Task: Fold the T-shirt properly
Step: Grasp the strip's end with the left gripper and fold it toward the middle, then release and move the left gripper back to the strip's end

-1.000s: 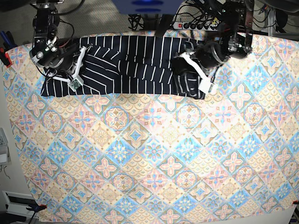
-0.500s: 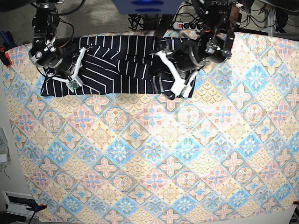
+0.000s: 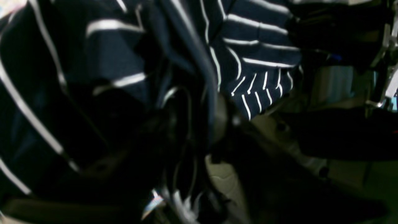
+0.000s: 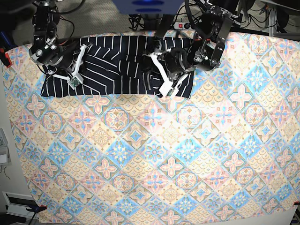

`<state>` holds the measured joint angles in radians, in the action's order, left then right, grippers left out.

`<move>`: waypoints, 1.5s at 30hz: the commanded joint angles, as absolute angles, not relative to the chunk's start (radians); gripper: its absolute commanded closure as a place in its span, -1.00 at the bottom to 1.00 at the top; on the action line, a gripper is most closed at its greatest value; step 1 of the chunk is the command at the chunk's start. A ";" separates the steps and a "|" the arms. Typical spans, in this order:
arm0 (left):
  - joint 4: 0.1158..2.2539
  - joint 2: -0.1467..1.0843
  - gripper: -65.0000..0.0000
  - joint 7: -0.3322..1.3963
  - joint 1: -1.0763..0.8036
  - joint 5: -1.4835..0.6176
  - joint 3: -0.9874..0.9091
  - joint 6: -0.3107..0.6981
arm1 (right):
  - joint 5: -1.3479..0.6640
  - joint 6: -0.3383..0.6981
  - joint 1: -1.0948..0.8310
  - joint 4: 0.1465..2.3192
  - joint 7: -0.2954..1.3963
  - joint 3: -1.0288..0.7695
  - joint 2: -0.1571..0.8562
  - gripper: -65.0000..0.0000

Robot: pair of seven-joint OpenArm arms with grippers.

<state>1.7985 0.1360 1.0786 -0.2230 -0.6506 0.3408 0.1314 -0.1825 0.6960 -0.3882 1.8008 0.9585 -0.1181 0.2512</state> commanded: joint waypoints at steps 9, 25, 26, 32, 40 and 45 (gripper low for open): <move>1.860 0.177 -0.35 1.055 -0.151 -0.670 0.456 0.139 | -0.188 0.698 -0.380 1.821 0.943 -0.124 0.262 0.88; 1.966 0.335 -0.20 0.981 -0.274 -0.664 0.321 0.137 | -0.189 0.698 -0.377 1.821 0.943 -0.117 0.260 0.88; 1.959 0.335 -0.14 0.981 -0.274 -0.664 0.321 0.137 | -0.189 0.698 -0.377 1.821 0.943 -0.117 0.260 0.88; 1.942 0.337 0.33 0.983 -0.268 -0.665 0.321 0.136 | -0.189 0.698 -0.377 1.821 0.943 -0.116 0.260 0.88; 1.994 0.397 0.55 0.981 -0.381 -0.670 0.239 0.136 | -0.189 0.698 -0.377 1.816 0.943 -0.116 0.260 0.88; 2.008 0.397 0.23 0.981 -0.458 -0.685 0.030 0.136 | -0.189 0.698 -0.377 1.814 0.943 -0.116 0.257 0.88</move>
<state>1.9934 0.3855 0.9939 -0.4561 -0.6704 0.0322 0.1310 -0.1829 0.6960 -0.3820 1.8000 0.9546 -0.1116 0.2466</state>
